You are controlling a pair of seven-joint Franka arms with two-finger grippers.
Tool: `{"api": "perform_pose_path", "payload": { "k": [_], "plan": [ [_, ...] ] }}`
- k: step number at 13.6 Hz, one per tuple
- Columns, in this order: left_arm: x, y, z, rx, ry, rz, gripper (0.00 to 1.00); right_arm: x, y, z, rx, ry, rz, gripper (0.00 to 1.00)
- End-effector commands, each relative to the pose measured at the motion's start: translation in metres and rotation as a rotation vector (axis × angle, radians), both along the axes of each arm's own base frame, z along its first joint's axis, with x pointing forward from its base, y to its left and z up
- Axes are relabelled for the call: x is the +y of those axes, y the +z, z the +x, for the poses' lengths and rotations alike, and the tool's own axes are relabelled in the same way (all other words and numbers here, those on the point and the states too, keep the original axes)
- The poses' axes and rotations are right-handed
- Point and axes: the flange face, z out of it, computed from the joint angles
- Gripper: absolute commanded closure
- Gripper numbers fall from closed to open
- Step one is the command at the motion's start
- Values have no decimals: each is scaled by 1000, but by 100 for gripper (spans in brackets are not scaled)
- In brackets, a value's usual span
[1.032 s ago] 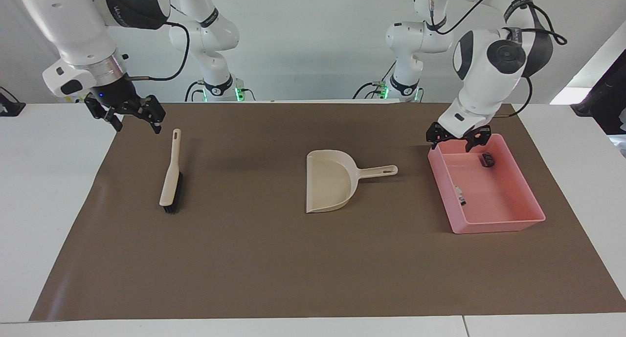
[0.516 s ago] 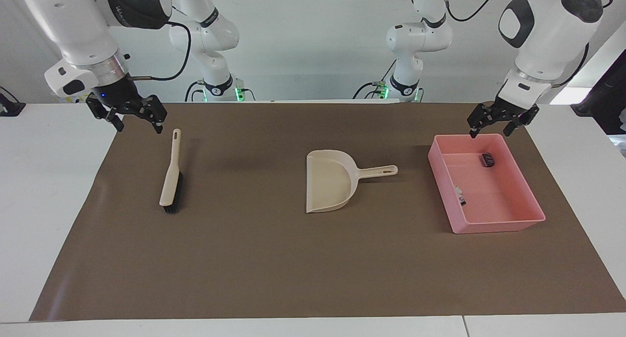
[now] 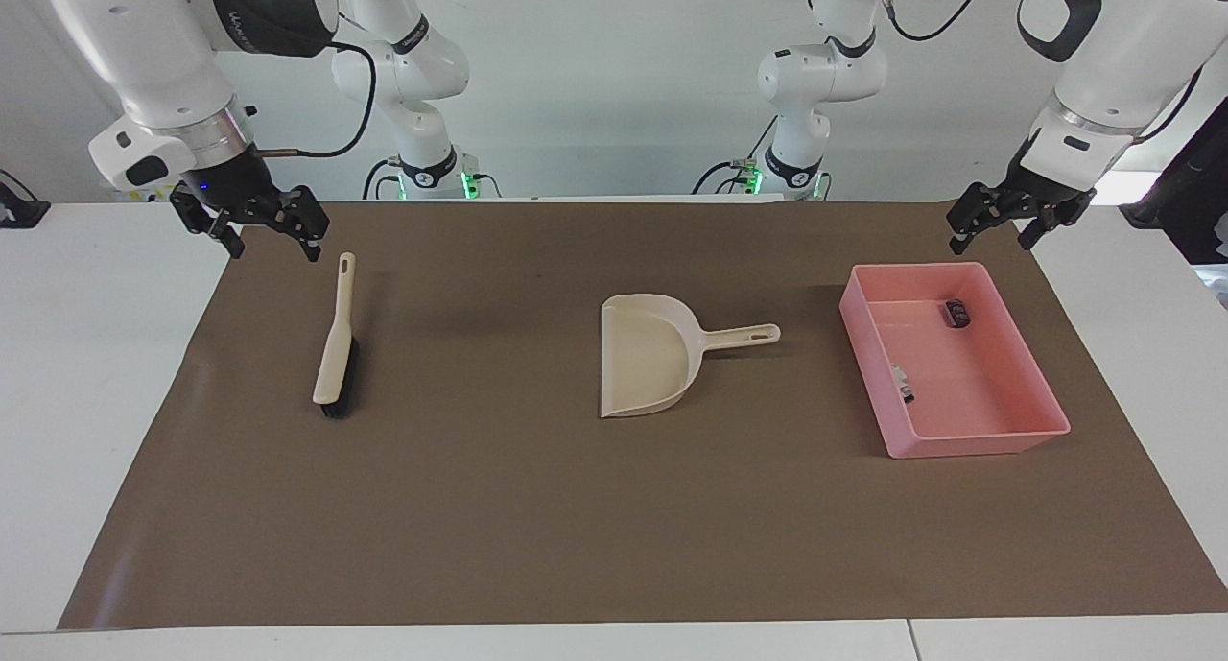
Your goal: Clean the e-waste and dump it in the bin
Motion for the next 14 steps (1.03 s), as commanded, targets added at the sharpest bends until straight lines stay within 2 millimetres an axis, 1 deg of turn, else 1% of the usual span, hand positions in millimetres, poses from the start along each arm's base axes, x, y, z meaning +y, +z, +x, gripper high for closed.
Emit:
{"api": "perform_pose_path", "payload": {
  "k": [1, 10, 13, 14],
  "plan": [
    [0, -1, -5, 54, 15, -13, 0, 1, 1, -6, -5, 22, -1, 0],
    [0, -5, -4, 49, 4, -12, 0, -1, 0, -10, 4, 20, -2, 0],
    [0, -7, -4, 54, 4, -12, 0, 1, 3, -13, 19, 14, 1, 0],
    [0, -7, -4, 54, 4, -12, 0, -2, 9, -17, 16, 9, 9, 0]
  ]
}}
